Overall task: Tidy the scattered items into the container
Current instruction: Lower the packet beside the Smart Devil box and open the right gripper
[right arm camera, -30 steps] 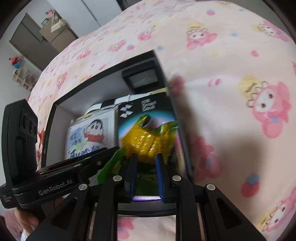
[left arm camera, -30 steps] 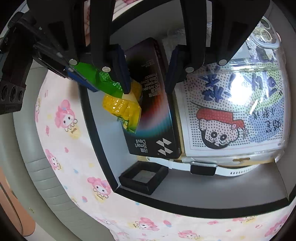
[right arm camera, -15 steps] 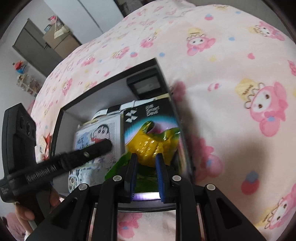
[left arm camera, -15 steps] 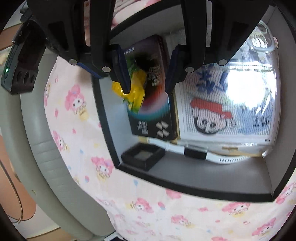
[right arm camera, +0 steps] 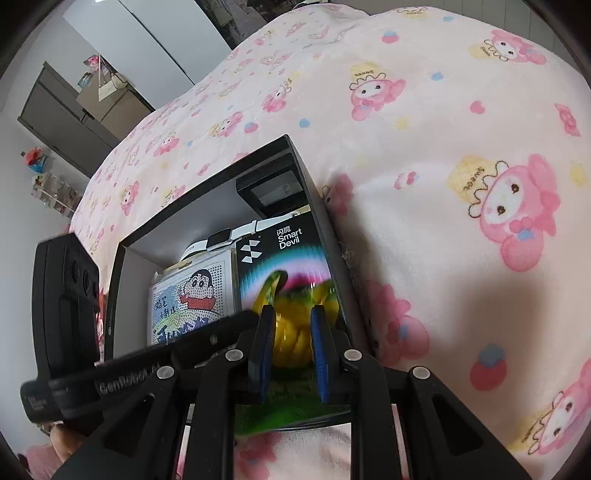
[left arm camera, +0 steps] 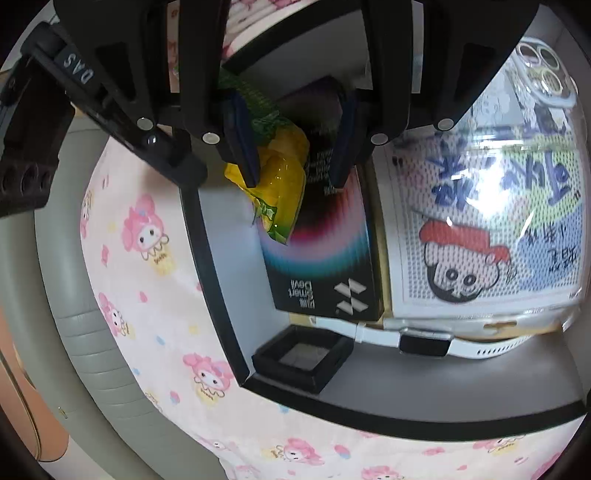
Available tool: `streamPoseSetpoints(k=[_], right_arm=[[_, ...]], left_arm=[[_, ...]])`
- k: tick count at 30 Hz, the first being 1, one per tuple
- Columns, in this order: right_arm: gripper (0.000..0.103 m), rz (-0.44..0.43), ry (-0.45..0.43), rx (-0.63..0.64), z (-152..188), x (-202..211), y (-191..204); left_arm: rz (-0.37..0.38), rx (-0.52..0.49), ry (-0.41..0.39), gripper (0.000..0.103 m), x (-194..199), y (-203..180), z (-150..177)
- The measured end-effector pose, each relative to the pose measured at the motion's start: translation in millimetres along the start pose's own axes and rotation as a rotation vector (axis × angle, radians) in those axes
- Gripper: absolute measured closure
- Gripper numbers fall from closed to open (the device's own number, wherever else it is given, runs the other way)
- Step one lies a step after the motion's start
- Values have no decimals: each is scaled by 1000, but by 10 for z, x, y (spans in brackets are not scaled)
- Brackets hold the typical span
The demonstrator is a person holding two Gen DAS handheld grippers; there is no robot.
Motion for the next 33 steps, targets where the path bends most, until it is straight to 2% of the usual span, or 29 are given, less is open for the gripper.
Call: streamPoseSetpoints(k=[9,12,17,23,29,33], right_arm=[[87,-4,9,7,-3,-22,14],[87,-4,15,14,5,-34,30],[87,-5,12,7,-4,-30,19],[87,-21,12,-7,-18,-25,3],[87,-25,8,4,-13,-12,37],[87,-29,7,5,-16,-6,44]], left_arm=[[-29,18,74,64,25,132,149],[12,32,98,64,-7,154,169],[36,34,91,64,32,175,187],[-10,4,71,64,130,186,282],[75,36,48,64,288,199,310],[147,42,118,64,178,141,326]])
Point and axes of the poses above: each gripper's, at about its wrist camera, not at the fingertips, and x roughly against the way its jaws point, y to its left, z to its underside, the point moved 10 cm from there along -x, roughly the way its jaws point, and after that the axes turned 12 degrees about y, right-handed, at the moved point
